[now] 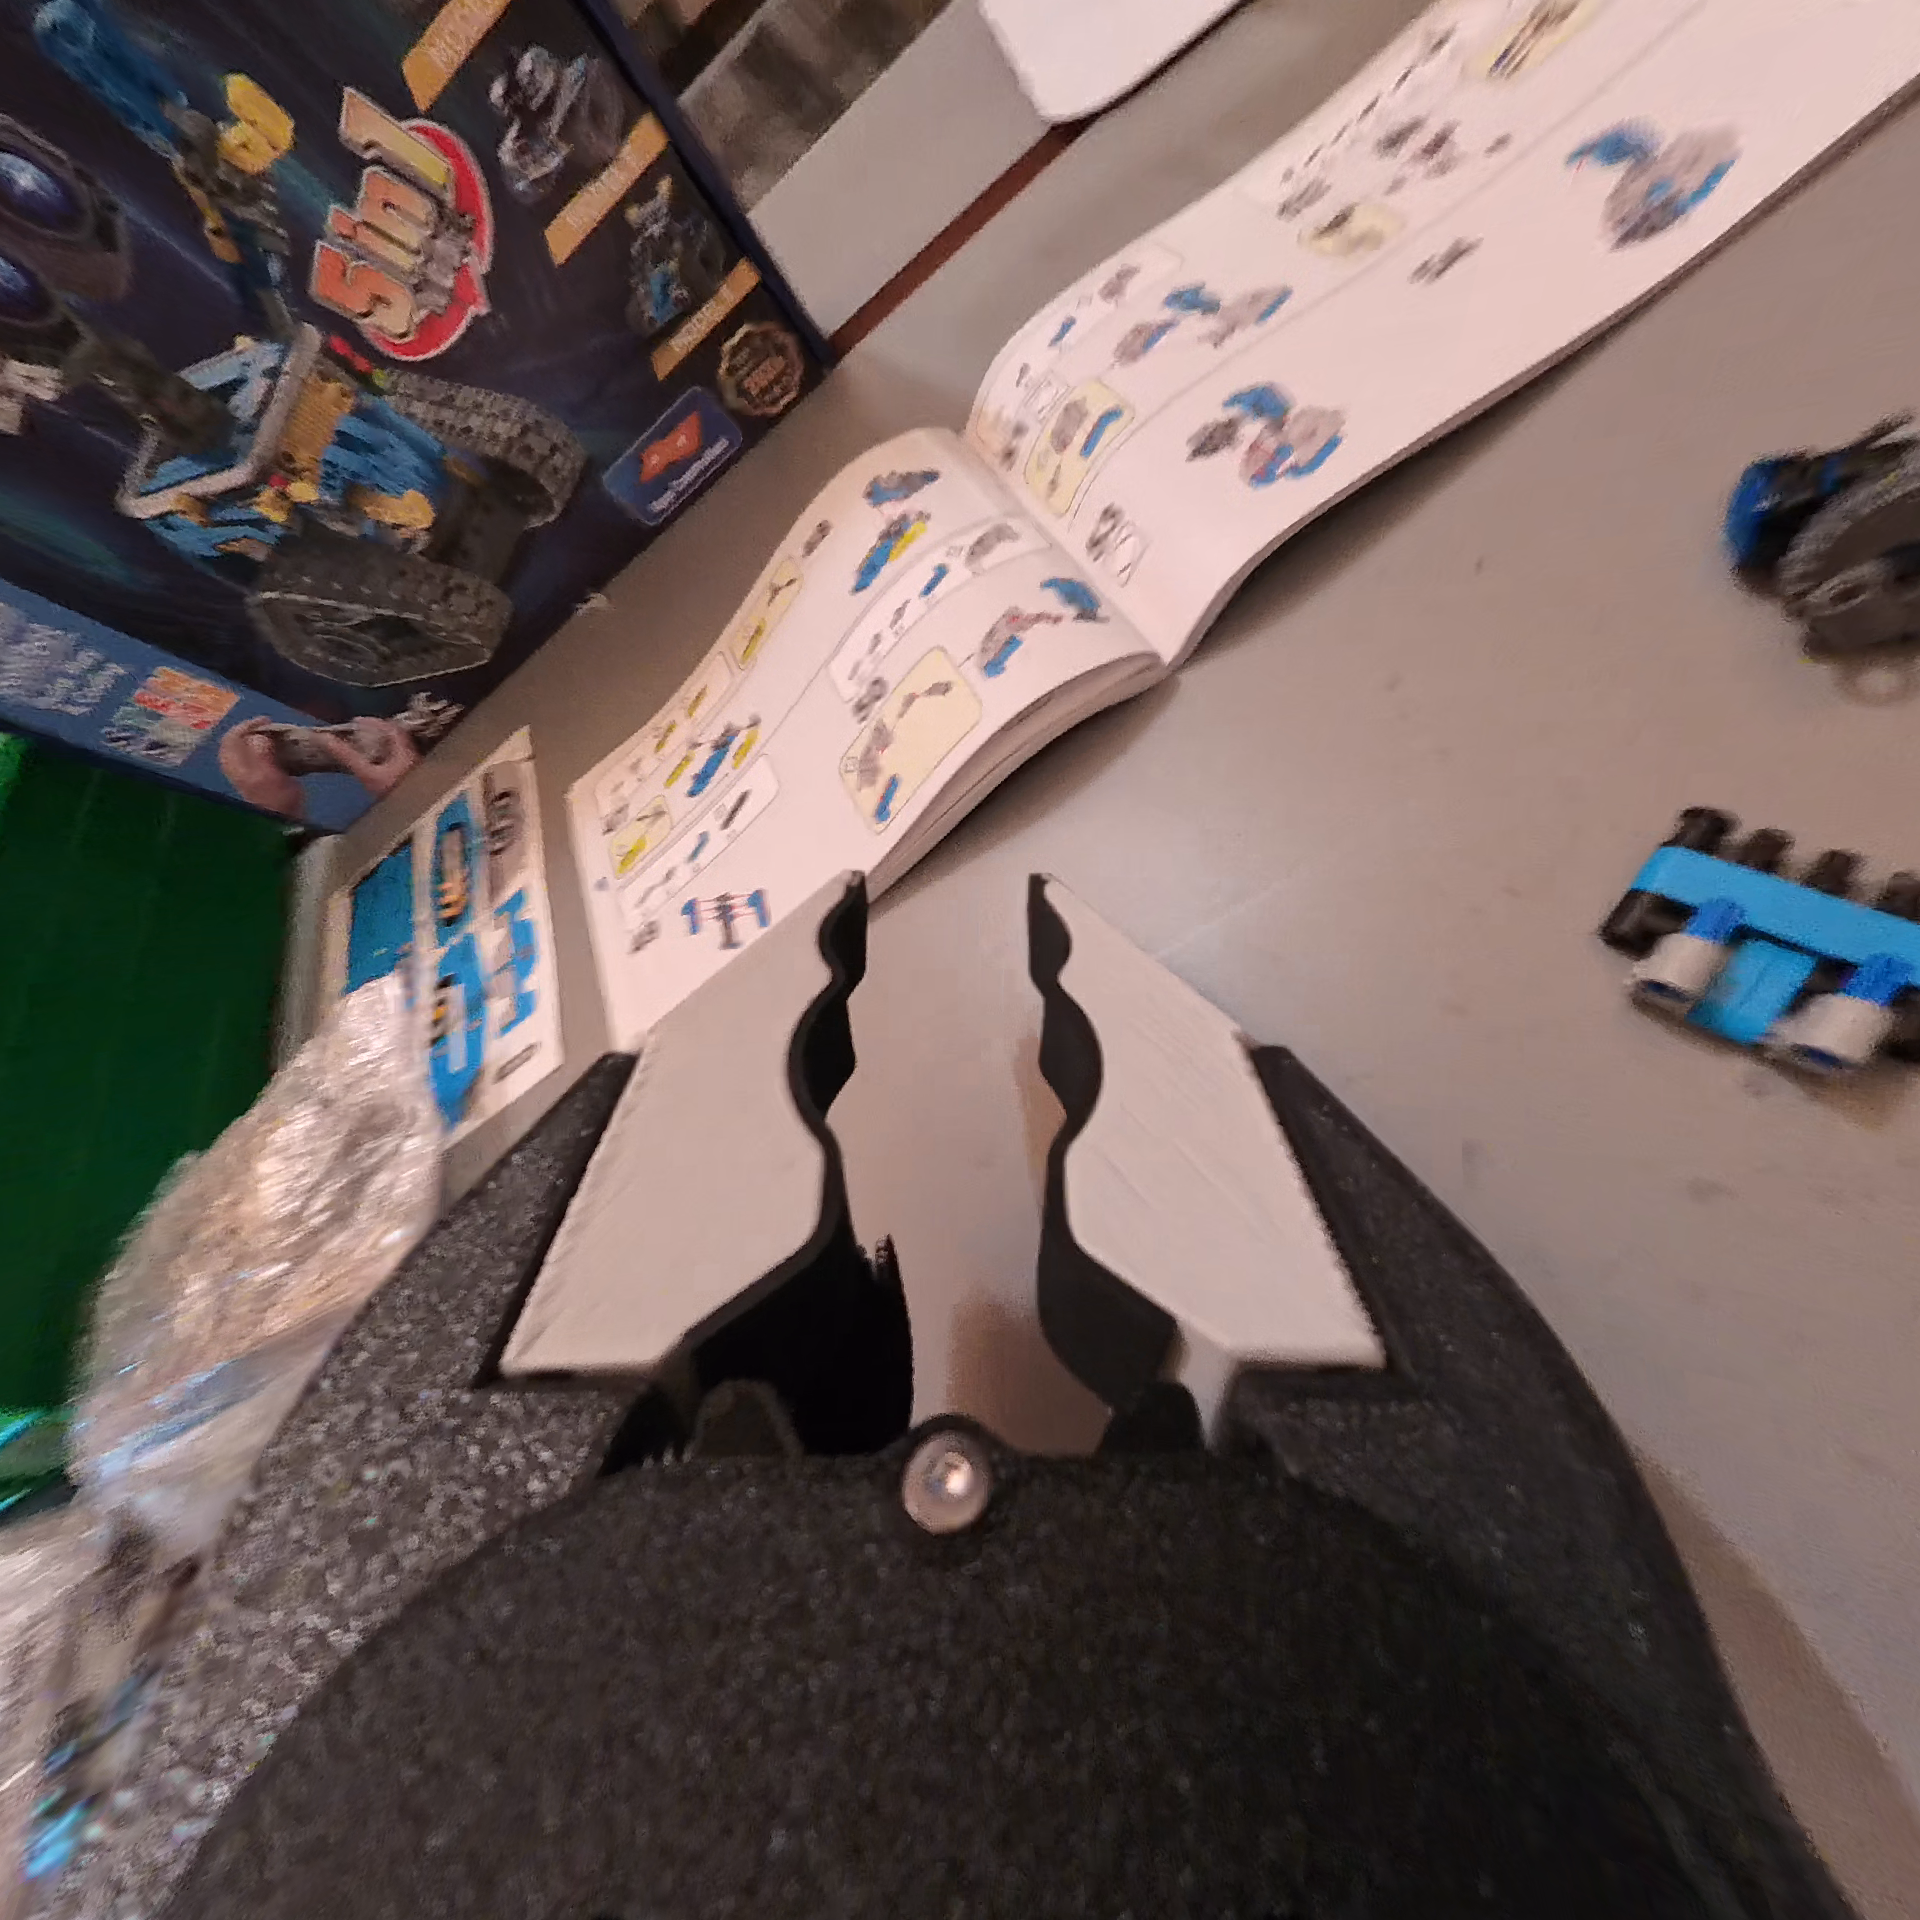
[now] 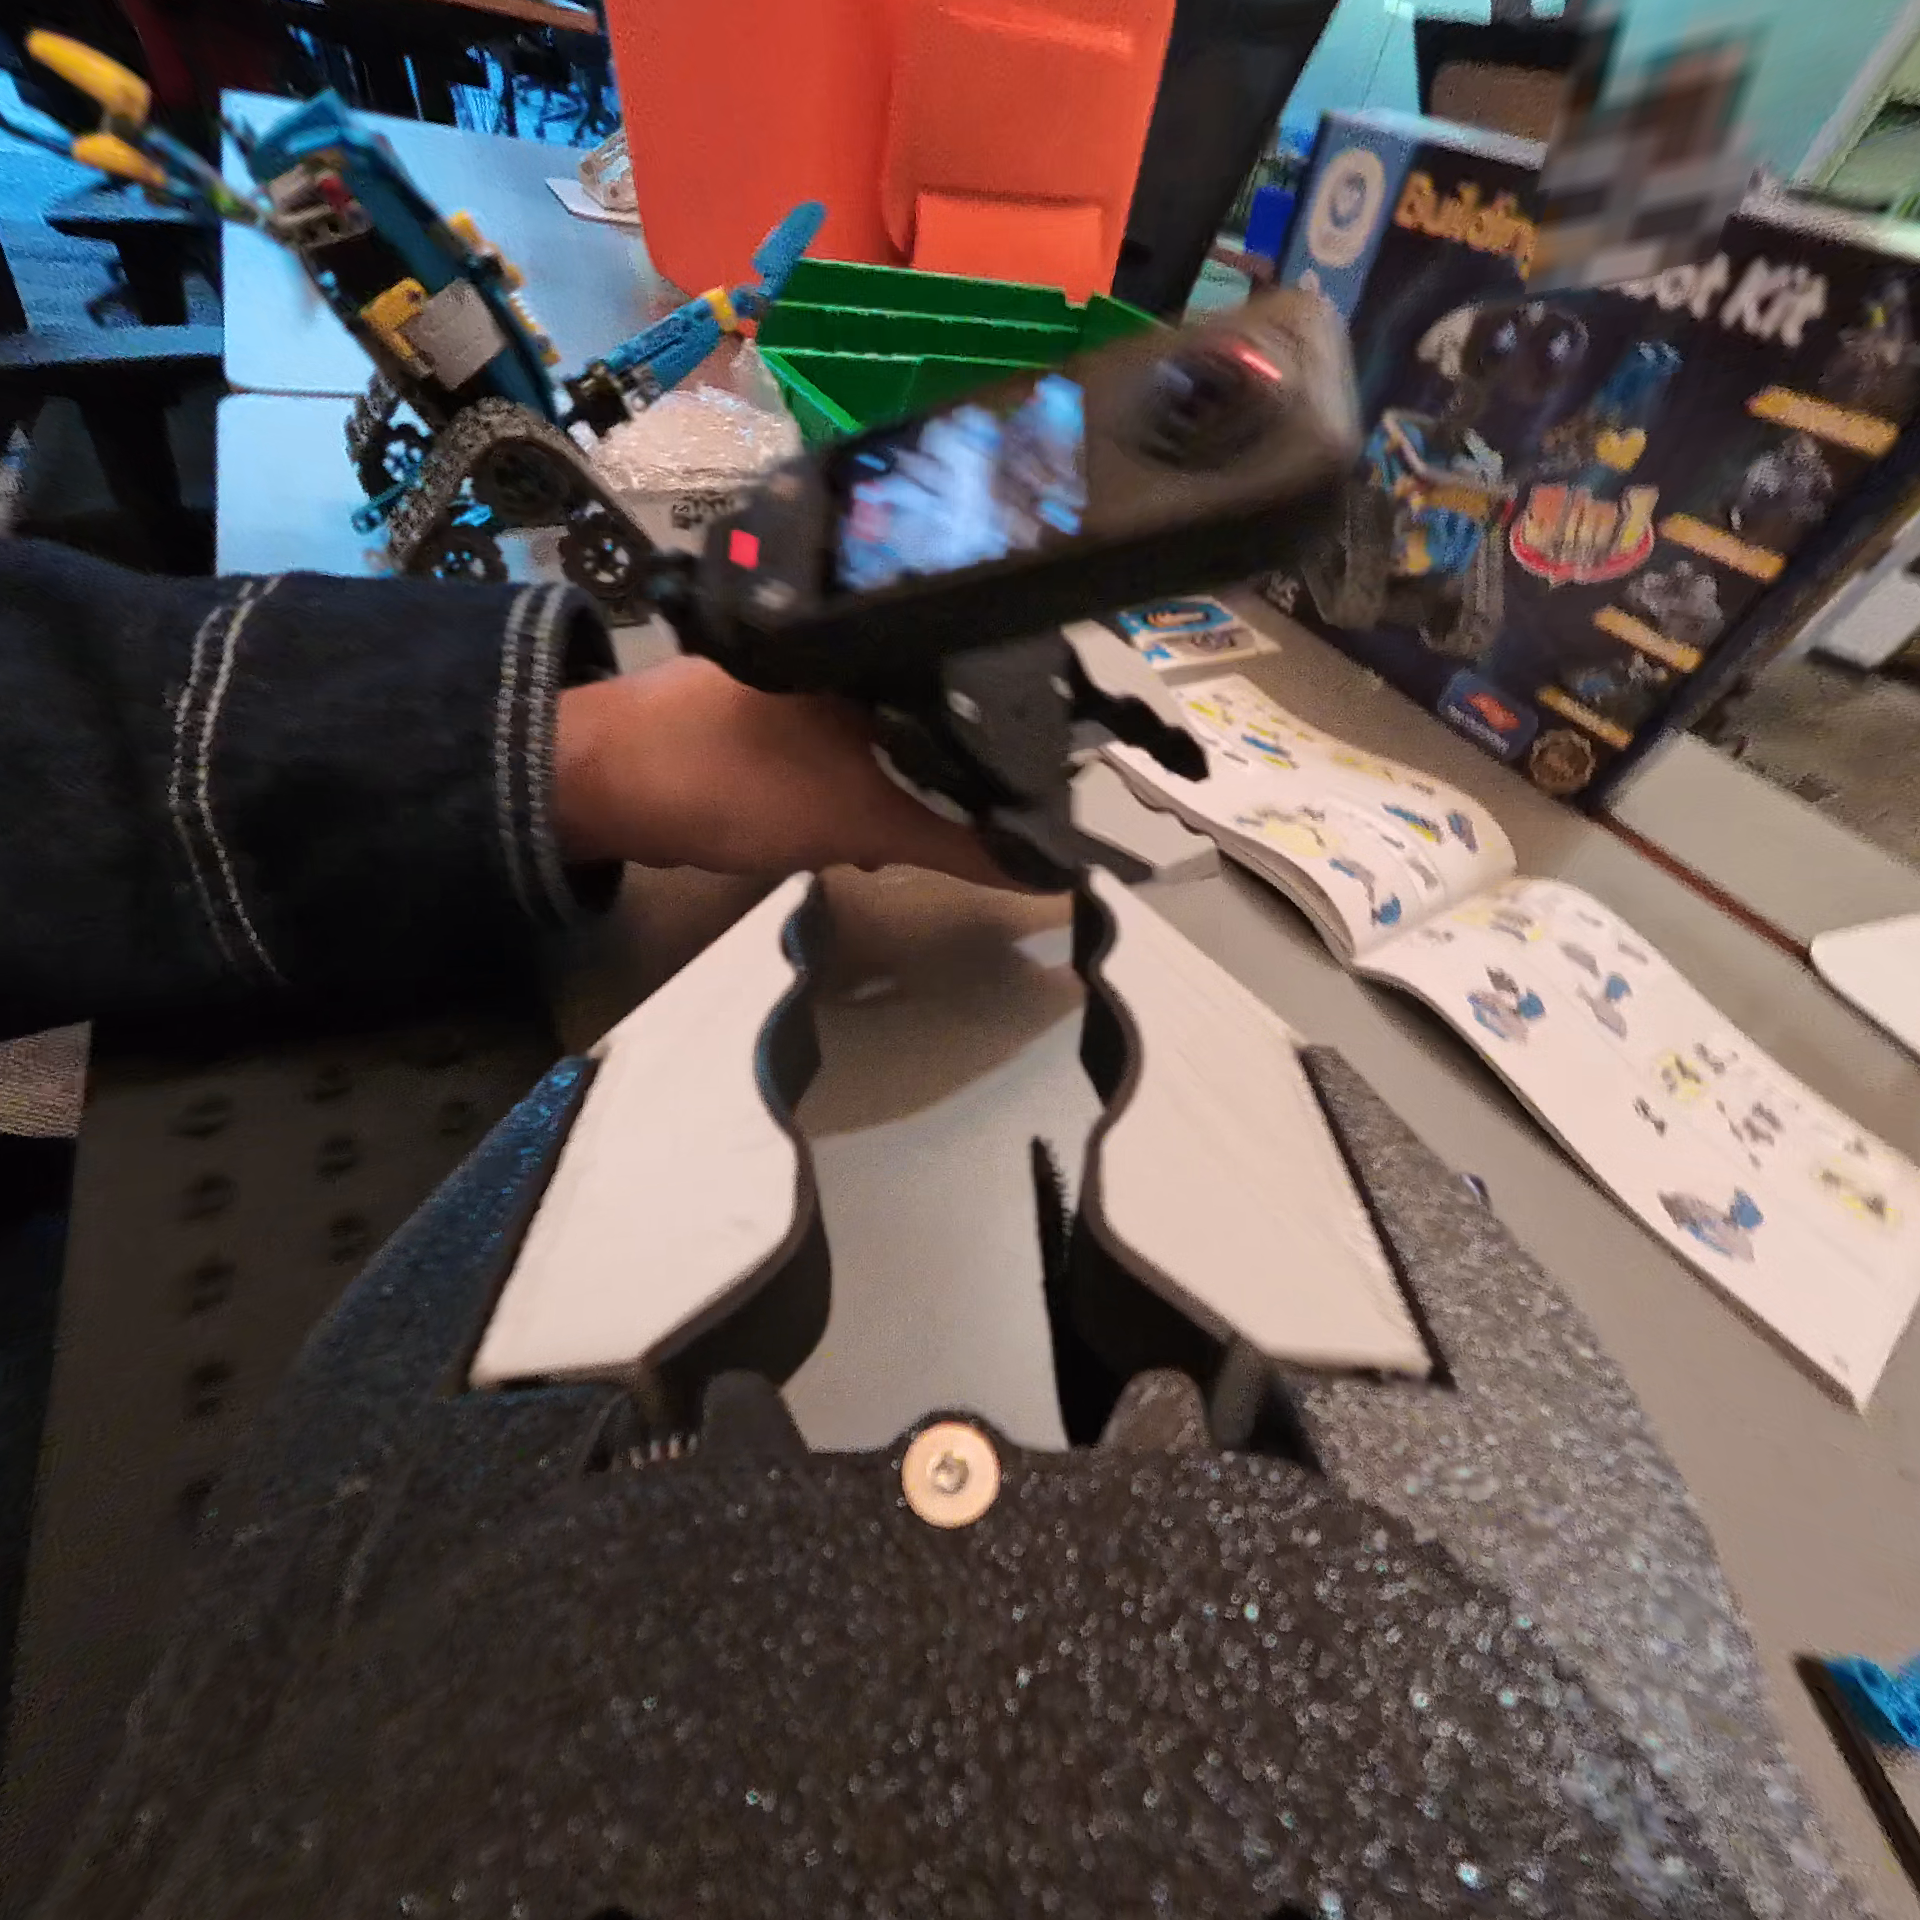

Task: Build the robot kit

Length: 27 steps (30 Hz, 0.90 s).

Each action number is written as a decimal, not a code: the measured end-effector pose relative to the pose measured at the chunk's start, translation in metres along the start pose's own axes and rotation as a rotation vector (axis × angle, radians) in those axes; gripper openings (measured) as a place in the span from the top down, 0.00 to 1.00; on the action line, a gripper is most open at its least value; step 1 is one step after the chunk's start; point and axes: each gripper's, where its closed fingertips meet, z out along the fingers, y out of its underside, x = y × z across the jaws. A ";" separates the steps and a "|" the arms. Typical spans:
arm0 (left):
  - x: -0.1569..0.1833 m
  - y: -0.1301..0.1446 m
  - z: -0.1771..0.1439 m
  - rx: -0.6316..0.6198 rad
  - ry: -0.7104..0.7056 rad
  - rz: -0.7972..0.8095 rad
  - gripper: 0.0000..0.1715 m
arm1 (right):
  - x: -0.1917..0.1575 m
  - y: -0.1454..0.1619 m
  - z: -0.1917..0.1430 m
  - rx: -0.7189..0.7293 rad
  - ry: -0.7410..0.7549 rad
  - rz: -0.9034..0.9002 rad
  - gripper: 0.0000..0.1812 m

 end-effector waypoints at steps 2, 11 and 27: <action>0.011 -0.004 -0.002 0.036 0.121 -0.084 0.80 | 0.035 0.004 -0.017 0.000 0.034 0.059 0.75; 0.032 0.020 0.006 -0.091 0.262 -0.140 0.79 | 0.147 0.101 -0.061 -0.285 0.344 0.105 0.75; 0.056 0.022 -0.008 -0.098 0.449 -0.232 0.75 | 0.156 0.136 -0.065 -0.414 0.343 0.378 0.75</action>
